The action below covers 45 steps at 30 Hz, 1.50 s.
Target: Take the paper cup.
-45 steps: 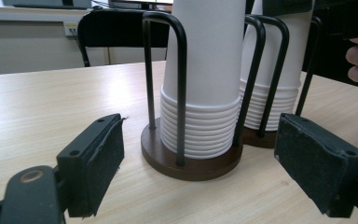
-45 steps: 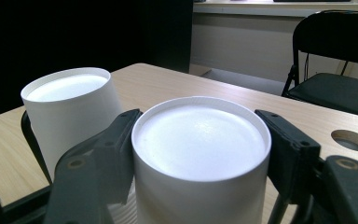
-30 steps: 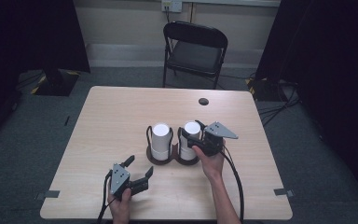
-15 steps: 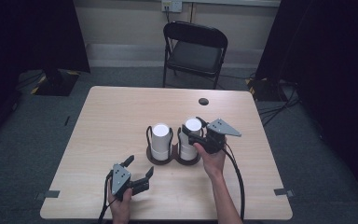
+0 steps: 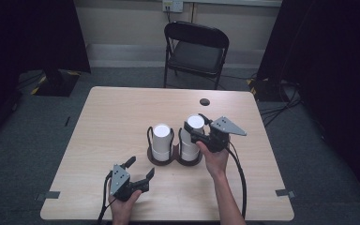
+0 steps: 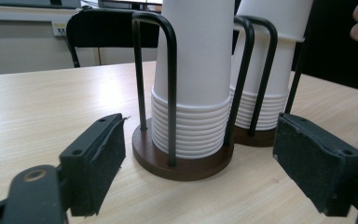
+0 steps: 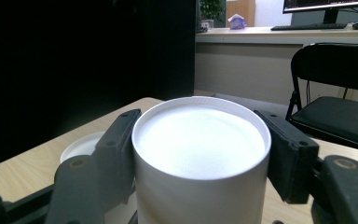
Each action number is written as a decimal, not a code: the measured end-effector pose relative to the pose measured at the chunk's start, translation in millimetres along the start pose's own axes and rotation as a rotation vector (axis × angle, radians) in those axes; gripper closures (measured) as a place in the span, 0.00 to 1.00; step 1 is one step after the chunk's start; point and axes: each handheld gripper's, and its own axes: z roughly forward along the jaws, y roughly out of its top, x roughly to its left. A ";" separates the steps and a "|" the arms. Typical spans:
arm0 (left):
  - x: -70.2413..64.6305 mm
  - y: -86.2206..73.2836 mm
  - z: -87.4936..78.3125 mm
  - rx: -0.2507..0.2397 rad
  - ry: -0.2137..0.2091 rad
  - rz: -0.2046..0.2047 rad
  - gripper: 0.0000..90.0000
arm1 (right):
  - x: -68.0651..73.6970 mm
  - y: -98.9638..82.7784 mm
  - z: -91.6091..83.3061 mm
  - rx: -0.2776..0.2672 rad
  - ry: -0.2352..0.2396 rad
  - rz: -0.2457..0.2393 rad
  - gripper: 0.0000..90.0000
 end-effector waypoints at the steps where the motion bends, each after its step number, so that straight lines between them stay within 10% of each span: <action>1: -0.1 0.2 0.4 0.006 -0.003 0.002 0.20 | 0.4 1.1 -0.4 -0.006 0.002 0.004 0.39; 31: -12.2 8.5 6.8 -0.017 -0.174 -0.056 0.37 | 15.9 24.2 -36.9 -0.081 0.034 -0.023 0.39; 45: -20.0 11.3 13.5 -0.024 -0.239 -0.030 0.38 | 20.7 -3.6 -70.5 -0.127 0.053 0.066 0.39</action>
